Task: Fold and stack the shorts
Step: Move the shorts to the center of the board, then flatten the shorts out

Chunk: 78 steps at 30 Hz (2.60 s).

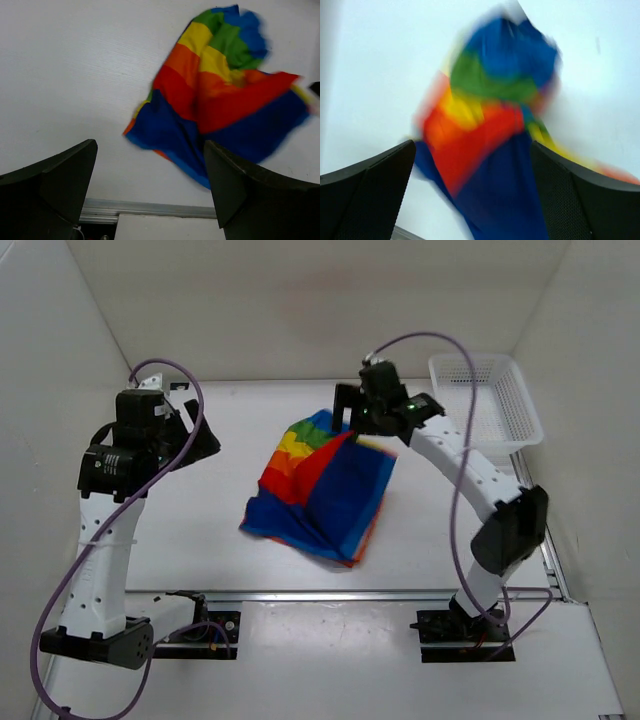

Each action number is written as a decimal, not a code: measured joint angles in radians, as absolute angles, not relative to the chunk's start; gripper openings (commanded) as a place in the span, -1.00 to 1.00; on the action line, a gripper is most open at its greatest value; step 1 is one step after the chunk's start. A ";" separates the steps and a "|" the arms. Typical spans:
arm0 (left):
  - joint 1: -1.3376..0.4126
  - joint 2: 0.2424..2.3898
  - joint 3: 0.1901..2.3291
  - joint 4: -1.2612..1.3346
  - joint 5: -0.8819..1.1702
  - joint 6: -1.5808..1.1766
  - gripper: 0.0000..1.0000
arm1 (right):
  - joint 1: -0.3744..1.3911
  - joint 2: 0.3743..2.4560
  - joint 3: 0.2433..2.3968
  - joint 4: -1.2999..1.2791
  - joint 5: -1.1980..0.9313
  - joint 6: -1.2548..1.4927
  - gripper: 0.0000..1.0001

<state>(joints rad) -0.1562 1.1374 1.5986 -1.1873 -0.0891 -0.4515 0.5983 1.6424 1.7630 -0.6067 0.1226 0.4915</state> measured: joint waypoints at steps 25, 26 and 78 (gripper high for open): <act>-0.476 0.990 0.632 -0.806 0.268 -0.785 0.96 | 0.662 1.412 1.036 -0.718 0.119 0.630 0.99; -0.476 1.013 0.632 -0.783 0.260 -0.795 0.96 | 0.662 1.461 1.077 -0.717 0.130 0.610 0.99; -0.059 1.595 1.656 -1.111 -0.010 -0.387 0.82 | 1.185 1.589 1.454 -0.844 0.114 0.474 0.19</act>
